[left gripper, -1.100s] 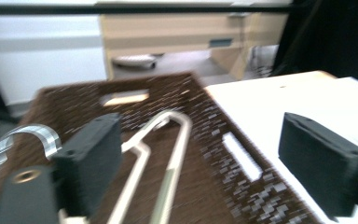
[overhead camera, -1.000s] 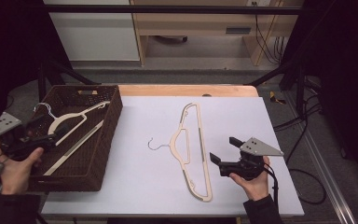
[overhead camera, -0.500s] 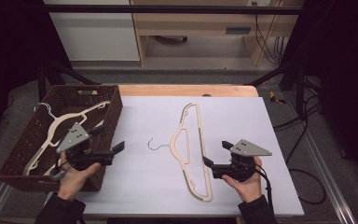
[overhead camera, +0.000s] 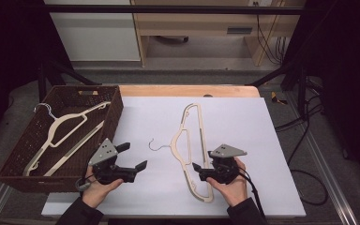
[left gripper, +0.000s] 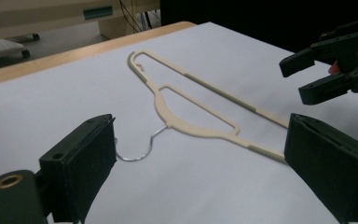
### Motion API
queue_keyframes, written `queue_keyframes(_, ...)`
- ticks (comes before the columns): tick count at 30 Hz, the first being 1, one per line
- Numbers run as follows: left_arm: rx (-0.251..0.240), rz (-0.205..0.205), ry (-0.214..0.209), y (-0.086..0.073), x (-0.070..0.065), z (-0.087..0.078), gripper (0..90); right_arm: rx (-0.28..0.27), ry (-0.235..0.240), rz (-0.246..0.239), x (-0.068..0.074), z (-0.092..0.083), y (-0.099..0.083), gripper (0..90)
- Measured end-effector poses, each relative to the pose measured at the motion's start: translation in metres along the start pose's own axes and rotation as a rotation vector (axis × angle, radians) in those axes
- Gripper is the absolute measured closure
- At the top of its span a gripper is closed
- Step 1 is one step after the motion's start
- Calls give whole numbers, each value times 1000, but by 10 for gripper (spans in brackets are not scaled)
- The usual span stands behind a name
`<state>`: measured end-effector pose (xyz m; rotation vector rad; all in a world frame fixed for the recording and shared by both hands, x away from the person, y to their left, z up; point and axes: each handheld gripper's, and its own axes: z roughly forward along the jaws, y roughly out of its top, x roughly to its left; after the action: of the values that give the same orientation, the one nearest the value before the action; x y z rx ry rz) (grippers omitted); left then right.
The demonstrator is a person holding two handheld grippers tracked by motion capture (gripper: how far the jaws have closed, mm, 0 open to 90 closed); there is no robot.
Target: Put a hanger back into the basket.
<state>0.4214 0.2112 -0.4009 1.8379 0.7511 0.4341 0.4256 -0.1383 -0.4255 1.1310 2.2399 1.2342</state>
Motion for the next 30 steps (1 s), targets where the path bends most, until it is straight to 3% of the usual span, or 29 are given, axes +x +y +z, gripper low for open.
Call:
queue_keyframes(3, 18, 4, -4, -8, -5, 3, 88, 69, -4, -10, 11, 15, -8, 343)
queue_keyframes(5, 30, 8, -7, -11, -7, 4, 88, 88, -4, -2, 16, 20, -11, 371)
queue_keyframes(9, 38, -6, -8, -16, -6, 6, 88, 174, -8, -52, 30, 39, -20, 474)
queue_keyframes(12, 47, -9, -10, -18, -6, 9, 89, 191, -4, -34, 34, 43, -22, 528)
queue_keyframes(15, 58, -9, -12, -20, -7, 12, 89, 222, -13, -55, 36, 48, -26, 584)
queue_keyframes(16, 63, -5, -11, -21, -7, 13, 88, 244, -12, -31, 39, 50, -28, 612)
queue_keyframes(19, 64, -10, -10, -22, -7, 13, 89, 241, -42, -69, 43, 50, -29, 635)
queue_keyframes(24, 78, -12, -7, -24, -7, 17, 91, 246, -87, -40, 50, 50, -30, 687)
queue_keyframes(27, 82, -11, -7, -24, -8, 18, 91, 251, -87, -9, 48, 50, -29, 755)
queue_keyframes(28, 79, -11, -7, -24, -8, 18, 91, 252, -83, 12, 47, 50, -29, 758)
queue_keyframes(29, 79, -11, -6, -24, -7, 18, 92, 250, -55, 82, 44, 49, -27, 770)
queue_keyframes(30, 80, -11, -5, -24, -7, 18, 92, 250, -55, 82, 44, 49, -27, 770)
